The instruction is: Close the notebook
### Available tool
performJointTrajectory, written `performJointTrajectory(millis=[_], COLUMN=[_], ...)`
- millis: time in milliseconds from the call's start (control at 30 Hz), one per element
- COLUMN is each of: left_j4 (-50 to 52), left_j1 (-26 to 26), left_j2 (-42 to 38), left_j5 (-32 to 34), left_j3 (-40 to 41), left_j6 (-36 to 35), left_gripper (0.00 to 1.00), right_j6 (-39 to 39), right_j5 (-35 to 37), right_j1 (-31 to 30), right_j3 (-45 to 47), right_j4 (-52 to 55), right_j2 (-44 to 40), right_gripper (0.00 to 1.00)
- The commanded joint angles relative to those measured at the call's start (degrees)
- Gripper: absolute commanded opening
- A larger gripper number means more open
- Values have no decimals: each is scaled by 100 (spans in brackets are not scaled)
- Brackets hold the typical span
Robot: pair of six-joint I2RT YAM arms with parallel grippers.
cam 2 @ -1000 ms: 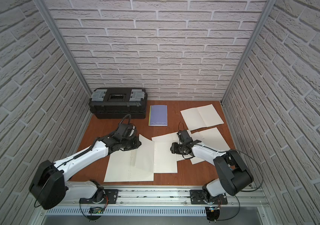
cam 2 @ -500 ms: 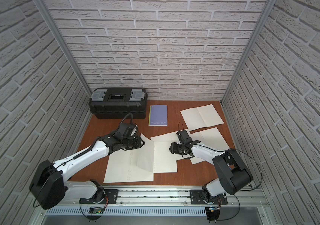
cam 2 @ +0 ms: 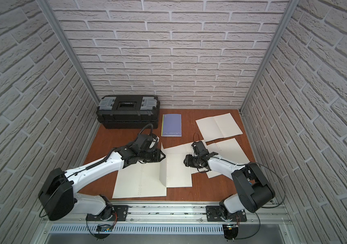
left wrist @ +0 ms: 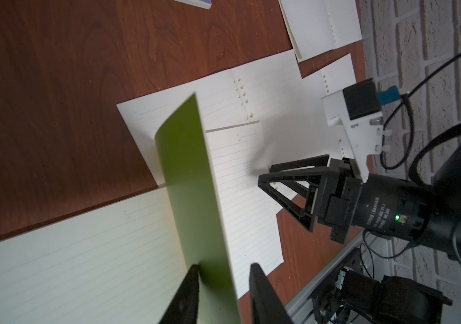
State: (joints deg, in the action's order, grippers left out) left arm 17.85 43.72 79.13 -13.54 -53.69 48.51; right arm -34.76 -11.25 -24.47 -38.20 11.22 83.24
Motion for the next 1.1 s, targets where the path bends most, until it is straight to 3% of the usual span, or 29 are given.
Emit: performJointTrajectory(millis=[0,400,633,867,1067], left_j4=[-392,-1697,-2245,-2994,-2903], left_j1=[127,496,619,657,672], left_j2=[104,143,517,650,714], left_j5=[-70,167,72,-261,-309], left_j3=[-200,230,393,606,513], left_j6=[-131,-131,-125,-171,-193], left_gripper=[33,42,42,50,57], right_j6=[18,-126,-155,-178,-171], right_j5=[221,1270,1669,1858,1837], right_j1=[-49,-40,-40,-32,-32], right_j3=[-8,33,-13,14,-30], right_j4=[347,1207,1615,1808,1875], right_j2=[-390,-1666,-2148,-2562,-2576], right_gripper=[57,63,64,66,67])
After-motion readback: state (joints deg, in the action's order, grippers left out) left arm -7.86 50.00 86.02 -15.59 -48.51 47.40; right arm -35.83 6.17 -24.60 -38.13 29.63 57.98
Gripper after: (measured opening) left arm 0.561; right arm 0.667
